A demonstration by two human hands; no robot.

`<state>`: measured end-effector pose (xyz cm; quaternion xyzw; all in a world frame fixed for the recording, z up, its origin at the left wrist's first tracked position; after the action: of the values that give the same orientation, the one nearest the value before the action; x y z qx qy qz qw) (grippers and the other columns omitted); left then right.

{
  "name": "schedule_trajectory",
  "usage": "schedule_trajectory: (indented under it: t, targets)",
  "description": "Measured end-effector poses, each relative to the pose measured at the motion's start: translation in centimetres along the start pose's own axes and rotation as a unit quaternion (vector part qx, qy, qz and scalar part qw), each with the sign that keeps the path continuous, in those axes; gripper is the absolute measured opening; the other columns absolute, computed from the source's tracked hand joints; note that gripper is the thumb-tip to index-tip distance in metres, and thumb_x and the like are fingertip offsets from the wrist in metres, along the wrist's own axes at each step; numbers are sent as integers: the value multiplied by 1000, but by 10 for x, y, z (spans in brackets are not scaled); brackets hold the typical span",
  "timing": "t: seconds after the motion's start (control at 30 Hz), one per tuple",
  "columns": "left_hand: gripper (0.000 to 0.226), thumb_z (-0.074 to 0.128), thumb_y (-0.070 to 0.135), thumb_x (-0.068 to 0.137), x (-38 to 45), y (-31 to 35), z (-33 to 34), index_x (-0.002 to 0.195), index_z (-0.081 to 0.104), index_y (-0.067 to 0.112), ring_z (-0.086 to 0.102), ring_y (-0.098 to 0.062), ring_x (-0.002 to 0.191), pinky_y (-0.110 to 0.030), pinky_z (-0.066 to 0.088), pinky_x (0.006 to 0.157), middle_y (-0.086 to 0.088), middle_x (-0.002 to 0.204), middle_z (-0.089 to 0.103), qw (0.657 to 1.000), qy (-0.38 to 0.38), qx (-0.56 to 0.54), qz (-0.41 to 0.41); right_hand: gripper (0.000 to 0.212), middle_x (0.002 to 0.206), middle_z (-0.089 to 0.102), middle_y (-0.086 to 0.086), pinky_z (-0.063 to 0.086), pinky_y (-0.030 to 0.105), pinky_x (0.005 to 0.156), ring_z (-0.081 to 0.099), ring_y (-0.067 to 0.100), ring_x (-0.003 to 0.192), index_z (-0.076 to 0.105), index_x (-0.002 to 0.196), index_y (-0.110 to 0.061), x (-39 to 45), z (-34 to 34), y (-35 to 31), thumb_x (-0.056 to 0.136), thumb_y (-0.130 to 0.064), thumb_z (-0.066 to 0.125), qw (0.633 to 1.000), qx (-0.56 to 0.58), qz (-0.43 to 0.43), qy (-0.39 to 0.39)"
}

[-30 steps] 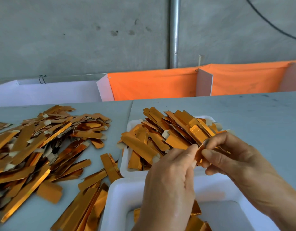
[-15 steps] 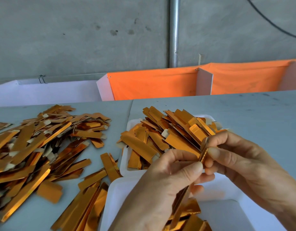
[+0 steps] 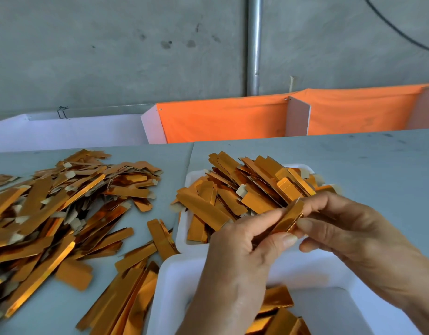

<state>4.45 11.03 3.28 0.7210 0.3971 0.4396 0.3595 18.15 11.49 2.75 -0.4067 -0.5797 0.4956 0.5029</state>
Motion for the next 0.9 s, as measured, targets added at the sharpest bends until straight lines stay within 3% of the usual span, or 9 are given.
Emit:
schedule_trajectory:
  t: [0.07, 0.13, 0.27, 0.37, 0.47, 0.57, 0.73, 0.9]
  targets:
    - [32, 55, 48, 79, 0, 2, 1, 77, 48, 79, 60, 5, 92, -5, 44, 75, 29, 93, 64, 1000, -5, 4, 10, 58, 81, 69, 10, 55, 24, 62, 67, 18, 76, 71, 81, -10, 0, -2, 1, 47, -54, 88, 1000, 10, 3, 1]
    - [28, 50, 48, 81, 0, 3, 4, 85, 50, 75, 60, 6, 92, -8, 47, 76, 26, 98, 62, 1000, -15, 13, 24, 59, 80, 69, 8, 54, 23, 60, 66, 16, 74, 71, 79, -11, 1, -2, 3, 44, -55, 88, 1000, 19, 8, -3]
    - [39, 36, 43, 95, 0, 1, 11, 132, 44, 49, 57, 8, 95, -15, 51, 79, 21, 108, 54, 995, -22, 83, 41, 53, 75, 66, 8, 53, 20, 57, 64, 12, 69, 71, 75, -12, 3, 1, 12, 42, -46, 93, 995, 89, 34, -12]
    - [48, 28, 43, 97, -1, 4, 12, 145, 26, 43, 52, 2, 102, -19, 49, 84, 20, 115, 46, 988, -6, 144, 63, 53, 73, 66, 9, 54, 21, 57, 65, 13, 66, 72, 74, -10, 3, 3, 15, 38, -41, 95, 991, 121, 50, -12]
    - [57, 29, 33, 101, -3, 5, 13, 144, -5, 48, 51, 0, 102, -21, 48, 86, 19, 115, 44, 977, 2, 201, 78, 55, 72, 65, 10, 55, 22, 58, 64, 14, 63, 73, 77, -7, 3, 2, 15, 39, -39, 95, 991, 127, 47, -9]
    - [73, 32, 22, 102, -3, 1, 15, 128, -29, 52, 51, -2, 107, -23, 48, 88, 17, 123, 43, 957, -6, 277, 86, 55, 70, 64, 10, 54, 21, 58, 62, 14, 62, 73, 79, -7, 2, 4, 14, 42, -42, 93, 992, 116, 40, -10]
    - [65, 28, 37, 101, -3, 6, 16, 145, -20, 38, 44, -3, 92, -14, 40, 72, 18, 120, 35, 948, 9, 305, 84, 55, 69, 63, 11, 54, 21, 59, 62, 15, 62, 72, 79, -6, 2, 3, 17, 44, -44, 92, 994, 106, 38, 1]
    - [78, 42, 47, 95, -1, 8, 15, 144, -17, 35, 34, -5, 83, -5, 28, 63, 16, 105, 11, 936, -5, 344, 70, 54, 68, 63, 11, 56, 23, 60, 64, 16, 63, 73, 78, -5, 2, 3, 18, 44, -42, 93, 991, 126, 37, 5]
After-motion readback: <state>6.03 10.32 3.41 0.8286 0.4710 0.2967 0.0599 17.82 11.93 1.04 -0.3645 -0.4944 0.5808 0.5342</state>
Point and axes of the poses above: each hand's wrist, its own x-axis towards the middle knuckle, its own z-axis out of the palm, y = z × x, the point moved 8 cm from there along x, towards the middle knuckle
